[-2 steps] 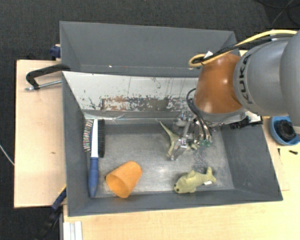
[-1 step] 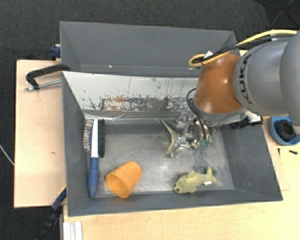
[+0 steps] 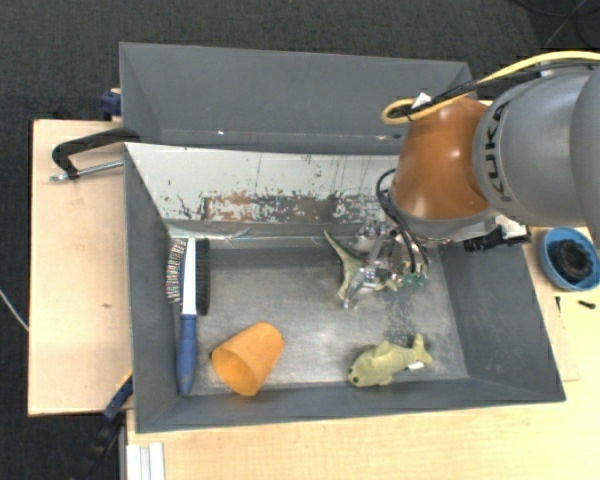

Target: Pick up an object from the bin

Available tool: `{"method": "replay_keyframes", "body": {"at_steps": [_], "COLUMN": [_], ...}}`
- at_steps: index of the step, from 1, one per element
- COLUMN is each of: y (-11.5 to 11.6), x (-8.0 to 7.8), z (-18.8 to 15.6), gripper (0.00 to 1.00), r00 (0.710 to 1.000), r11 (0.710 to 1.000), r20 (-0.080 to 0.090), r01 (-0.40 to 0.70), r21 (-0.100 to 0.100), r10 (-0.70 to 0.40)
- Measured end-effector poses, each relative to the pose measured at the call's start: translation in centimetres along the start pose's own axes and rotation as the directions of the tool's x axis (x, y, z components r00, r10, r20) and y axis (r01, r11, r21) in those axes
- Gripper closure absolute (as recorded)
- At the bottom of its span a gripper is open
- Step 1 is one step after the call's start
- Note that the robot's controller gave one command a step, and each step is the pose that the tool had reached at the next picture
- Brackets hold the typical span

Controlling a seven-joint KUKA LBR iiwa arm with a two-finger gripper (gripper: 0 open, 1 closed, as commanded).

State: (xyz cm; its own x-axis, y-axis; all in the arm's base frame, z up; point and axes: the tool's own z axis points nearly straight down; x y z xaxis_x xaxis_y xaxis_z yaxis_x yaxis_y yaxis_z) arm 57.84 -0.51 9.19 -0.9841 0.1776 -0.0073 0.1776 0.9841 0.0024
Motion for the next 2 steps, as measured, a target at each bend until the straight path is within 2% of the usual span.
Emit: {"method": "replay_keyframes", "body": {"at_steps": [1, 2], "y": [0.1, 0.2], "x": [-0.2, -0.5], "z": [-2.4, -9.1], "gripper": [1.00, 1.00], "r00": [1.000, 1.000], "r11": [1.000, 1.000], "r20": [0.001, 0.006], "r01": [0.000, 0.002], "r21": [0.000, -0.001], "r10": [0.000, -0.002]}}
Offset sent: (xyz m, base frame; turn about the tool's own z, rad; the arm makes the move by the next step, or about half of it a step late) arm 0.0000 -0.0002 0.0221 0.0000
